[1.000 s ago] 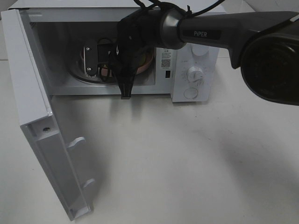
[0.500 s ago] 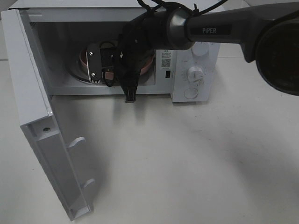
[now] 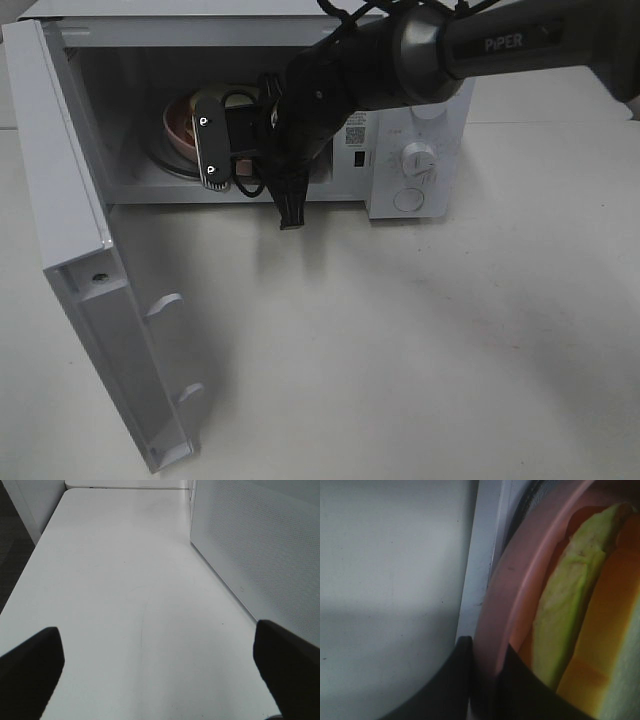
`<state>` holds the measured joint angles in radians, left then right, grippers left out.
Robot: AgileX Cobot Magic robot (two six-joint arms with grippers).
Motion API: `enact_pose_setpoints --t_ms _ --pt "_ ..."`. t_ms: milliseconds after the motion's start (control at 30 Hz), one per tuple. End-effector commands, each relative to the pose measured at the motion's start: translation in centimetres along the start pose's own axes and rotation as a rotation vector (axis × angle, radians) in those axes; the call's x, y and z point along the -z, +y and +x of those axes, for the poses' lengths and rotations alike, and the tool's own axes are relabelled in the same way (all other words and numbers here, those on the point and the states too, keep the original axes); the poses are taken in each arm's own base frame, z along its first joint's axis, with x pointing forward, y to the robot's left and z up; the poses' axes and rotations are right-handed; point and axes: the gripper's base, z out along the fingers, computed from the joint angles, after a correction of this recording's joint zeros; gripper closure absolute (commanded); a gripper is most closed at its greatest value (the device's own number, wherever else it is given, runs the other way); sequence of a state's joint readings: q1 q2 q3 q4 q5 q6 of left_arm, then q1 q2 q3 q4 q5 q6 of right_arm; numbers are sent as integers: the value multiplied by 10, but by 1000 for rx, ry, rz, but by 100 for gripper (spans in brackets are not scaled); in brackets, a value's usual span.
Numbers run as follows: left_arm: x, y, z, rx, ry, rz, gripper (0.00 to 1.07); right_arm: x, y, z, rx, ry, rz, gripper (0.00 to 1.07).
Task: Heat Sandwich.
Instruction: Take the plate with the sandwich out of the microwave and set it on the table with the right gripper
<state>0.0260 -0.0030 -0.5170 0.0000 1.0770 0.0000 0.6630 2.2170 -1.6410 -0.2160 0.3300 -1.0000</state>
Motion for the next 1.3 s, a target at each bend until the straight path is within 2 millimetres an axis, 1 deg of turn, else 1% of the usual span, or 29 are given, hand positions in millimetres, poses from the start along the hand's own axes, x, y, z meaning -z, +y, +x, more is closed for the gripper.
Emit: enact_pose_setpoints --t_ms 33,133,167,233,367,400,500,567,633,700,800,867,933,967,1033,1100,1167,1233,1267,1300 --pt "1 0 0 1 -18 -3 9 19 -7 3 15 -18 55 107" --pt "1 0 0 1 -18 -3 9 32 -1 5 44 -25 66 107" --pt "1 0 0 1 -18 -3 9 32 -1 5 44 -25 66 107" --pt "1 0 0 1 -18 -3 9 43 5 3 67 -28 68 107" --pt "1 0 0 1 -18 -3 9 51 11 2 77 -42 72 107" --pt "1 0 0 1 -18 -3 9 55 16 3 81 -44 66 107" --pt "1 0 0 1 -18 -3 9 61 21 5 82 -51 71 107" --pt "1 0 0 1 -18 -3 9 71 29 9 83 -62 77 107" --pt "1 0 0 1 -18 -3 9 74 31 10 84 -64 79 107" --pt "1 0 0 1 -18 -3 9 85 40 14 95 -70 81 107" --pt "1 0 0 1 -18 -3 9 94 45 16 99 -80 94 107" --pt "1 0 0 1 -18 -3 9 106 52 20 100 -89 105 107" --pt "1 0 0 1 -18 -3 9 109 55 22 100 -87 101 107" --pt "1 0 0 1 -18 -3 9 111 59 24 100 -85 94 107" --pt "1 0 0 1 -18 -3 9 123 67 28 104 -90 99 107" --pt "1 0 0 1 -18 -3 9 126 71 29 109 -91 99 107" --pt "1 0 0 1 -18 -3 9 135 80 32 140 -93 94 107" --pt "1 0 0 1 -18 -3 9 138 84 32 160 -92 91 107" --pt "1 0 0 1 -18 -3 9 144 92 33 195 -91 83 107" --pt "1 0 0 1 -18 -3 9 146 95 33 206 -92 80 107"
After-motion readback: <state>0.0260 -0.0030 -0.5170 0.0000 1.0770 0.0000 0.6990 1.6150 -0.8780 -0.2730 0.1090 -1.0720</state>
